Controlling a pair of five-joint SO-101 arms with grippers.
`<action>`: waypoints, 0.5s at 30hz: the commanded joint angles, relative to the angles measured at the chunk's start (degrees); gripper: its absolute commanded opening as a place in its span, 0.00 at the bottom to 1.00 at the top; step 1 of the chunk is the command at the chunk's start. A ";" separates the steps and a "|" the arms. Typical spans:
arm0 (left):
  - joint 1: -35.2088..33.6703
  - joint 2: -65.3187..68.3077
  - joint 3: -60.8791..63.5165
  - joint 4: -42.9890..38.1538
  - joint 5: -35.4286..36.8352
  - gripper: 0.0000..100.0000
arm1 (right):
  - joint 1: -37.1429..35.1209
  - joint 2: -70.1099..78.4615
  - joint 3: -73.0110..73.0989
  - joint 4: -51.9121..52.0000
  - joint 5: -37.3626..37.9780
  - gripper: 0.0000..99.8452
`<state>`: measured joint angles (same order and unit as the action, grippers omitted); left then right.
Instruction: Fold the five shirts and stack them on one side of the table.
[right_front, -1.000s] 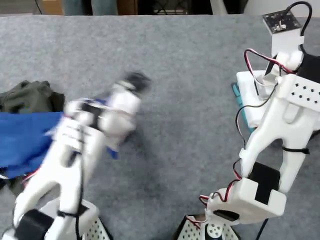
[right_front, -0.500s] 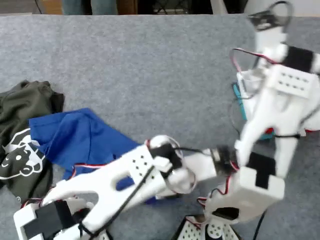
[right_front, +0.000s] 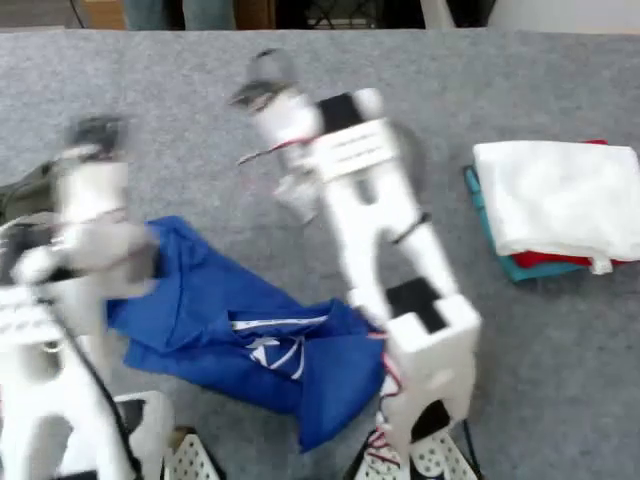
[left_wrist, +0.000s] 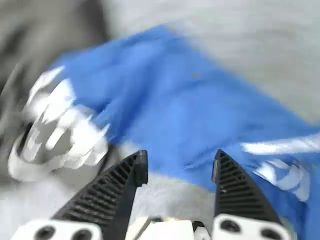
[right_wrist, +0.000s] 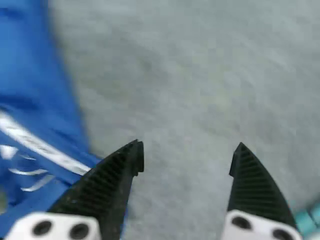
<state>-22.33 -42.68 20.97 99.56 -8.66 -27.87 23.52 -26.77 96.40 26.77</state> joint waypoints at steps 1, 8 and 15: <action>-26.33 -5.63 6.64 -6.15 0.35 0.23 | -9.58 1.54 -0.75 -0.44 -2.29 0.29; -40.04 -7.38 16.13 -18.02 -5.10 0.23 | -18.99 10.33 -0.75 -1.32 -6.68 0.29; -38.73 -7.38 20.88 -20.84 -4.75 0.23 | -16.35 20.44 -1.45 -7.12 -6.77 0.12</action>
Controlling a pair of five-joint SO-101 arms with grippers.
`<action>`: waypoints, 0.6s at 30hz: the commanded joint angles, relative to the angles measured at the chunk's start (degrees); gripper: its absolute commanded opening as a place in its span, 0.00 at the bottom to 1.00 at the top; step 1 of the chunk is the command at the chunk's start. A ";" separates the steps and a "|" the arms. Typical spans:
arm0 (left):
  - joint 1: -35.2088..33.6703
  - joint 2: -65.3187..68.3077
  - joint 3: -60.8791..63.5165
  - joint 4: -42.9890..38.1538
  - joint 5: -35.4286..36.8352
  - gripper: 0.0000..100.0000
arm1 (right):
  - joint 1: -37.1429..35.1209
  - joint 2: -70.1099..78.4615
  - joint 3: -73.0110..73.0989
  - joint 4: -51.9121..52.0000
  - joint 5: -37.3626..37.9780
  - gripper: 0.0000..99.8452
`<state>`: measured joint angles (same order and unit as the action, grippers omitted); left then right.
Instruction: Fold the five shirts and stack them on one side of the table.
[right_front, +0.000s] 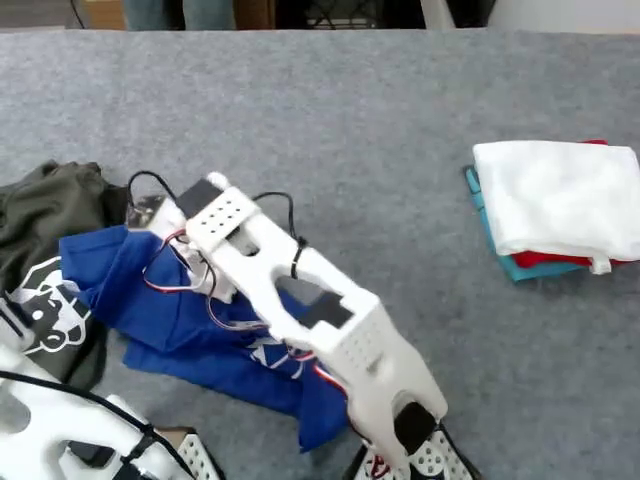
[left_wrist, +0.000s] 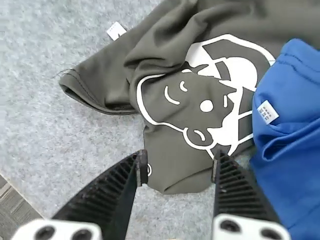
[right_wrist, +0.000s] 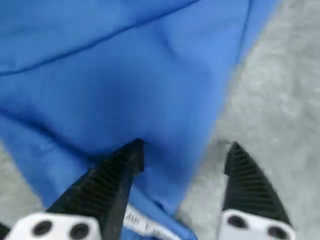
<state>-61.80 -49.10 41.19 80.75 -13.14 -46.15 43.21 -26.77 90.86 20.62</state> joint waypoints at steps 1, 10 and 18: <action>1.45 -0.97 1.27 -2.73 -0.26 0.23 | 2.99 1.27 -2.33 -1.23 -0.70 0.06; 15.87 -0.97 5.14 -8.09 0.79 0.23 | 19.96 1.71 -10.68 4.13 1.67 0.02; 33.80 -0.88 9.54 -18.20 9.32 0.23 | 40.44 1.71 -13.32 5.45 8.26 0.02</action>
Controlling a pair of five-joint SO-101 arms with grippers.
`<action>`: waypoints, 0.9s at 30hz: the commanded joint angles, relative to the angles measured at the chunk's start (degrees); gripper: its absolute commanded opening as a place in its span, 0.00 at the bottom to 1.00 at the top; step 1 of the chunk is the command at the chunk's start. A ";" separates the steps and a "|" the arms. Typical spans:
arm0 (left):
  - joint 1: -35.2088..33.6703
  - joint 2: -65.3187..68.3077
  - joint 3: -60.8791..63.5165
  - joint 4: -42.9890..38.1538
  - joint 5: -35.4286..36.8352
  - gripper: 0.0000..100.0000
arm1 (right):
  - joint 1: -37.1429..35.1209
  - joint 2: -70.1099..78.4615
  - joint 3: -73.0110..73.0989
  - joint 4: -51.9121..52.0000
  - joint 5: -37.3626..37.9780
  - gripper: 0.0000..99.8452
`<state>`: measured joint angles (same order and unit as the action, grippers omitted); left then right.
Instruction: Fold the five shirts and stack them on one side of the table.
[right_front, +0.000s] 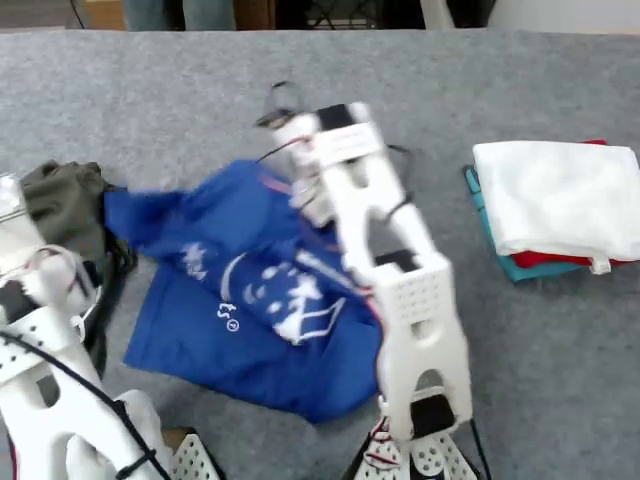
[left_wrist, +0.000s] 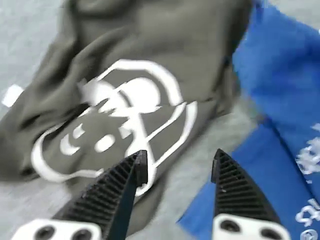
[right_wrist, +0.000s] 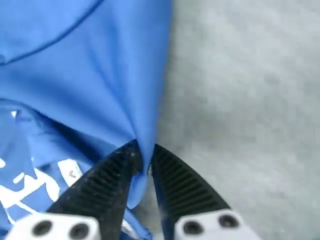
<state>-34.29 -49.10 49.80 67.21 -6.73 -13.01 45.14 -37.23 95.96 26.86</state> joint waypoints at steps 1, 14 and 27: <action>8.84 -0.79 1.89 -6.59 3.69 0.23 | 9.41 -0.31 -2.86 0.35 2.73 0.02; 22.37 13.98 0.13 -19.78 12.57 0.23 | 24.44 0.04 -2.24 0.00 4.13 0.02; 33.45 64.53 -37.32 -11.78 17.14 0.12 | 20.31 -2.15 -10.42 2.55 4.13 0.20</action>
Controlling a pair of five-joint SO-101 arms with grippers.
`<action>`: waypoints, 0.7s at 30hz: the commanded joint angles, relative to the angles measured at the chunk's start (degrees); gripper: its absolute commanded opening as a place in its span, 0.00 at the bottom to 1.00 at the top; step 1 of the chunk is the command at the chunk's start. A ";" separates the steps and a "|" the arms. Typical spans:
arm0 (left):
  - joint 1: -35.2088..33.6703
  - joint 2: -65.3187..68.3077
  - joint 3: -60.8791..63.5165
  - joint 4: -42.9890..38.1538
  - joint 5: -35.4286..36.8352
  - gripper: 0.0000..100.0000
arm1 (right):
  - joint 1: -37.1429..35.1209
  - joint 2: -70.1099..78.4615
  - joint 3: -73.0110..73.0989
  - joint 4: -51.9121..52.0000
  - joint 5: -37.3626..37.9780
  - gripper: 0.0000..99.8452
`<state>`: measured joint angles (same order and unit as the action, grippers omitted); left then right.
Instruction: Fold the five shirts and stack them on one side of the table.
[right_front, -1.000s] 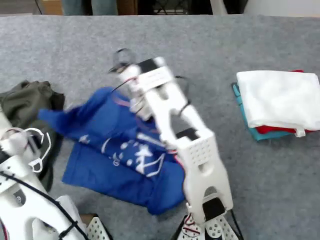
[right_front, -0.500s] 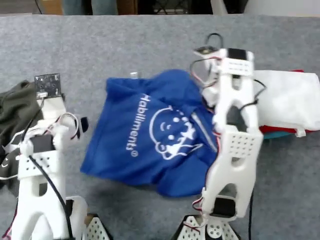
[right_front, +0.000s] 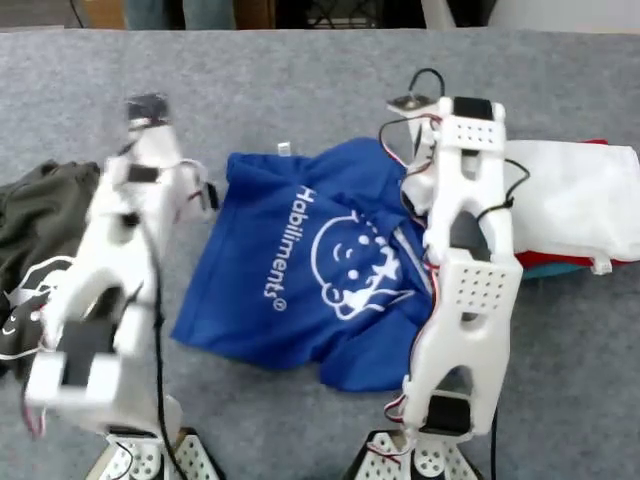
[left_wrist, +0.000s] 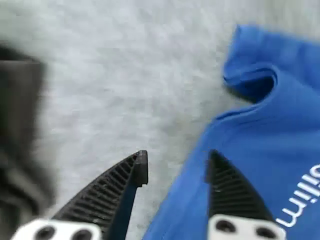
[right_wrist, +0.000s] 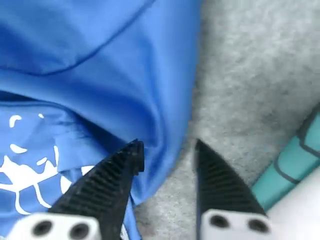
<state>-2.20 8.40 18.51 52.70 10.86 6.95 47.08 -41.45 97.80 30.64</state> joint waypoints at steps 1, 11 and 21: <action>1.54 8.79 -6.11 3.25 -1.58 0.09 | 1.05 -4.26 -8.13 0.79 0.35 0.20; 0.66 2.02 0.48 6.15 -9.67 0.03 | 0.70 -4.26 -24.22 0.53 -0.09 0.20; 0.66 -22.07 24.92 6.42 -14.24 0.03 | -4.75 -3.91 -25.36 -4.75 -0.70 0.21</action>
<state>-0.88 -5.93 37.49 58.59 -2.68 4.04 47.08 -64.04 94.81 30.64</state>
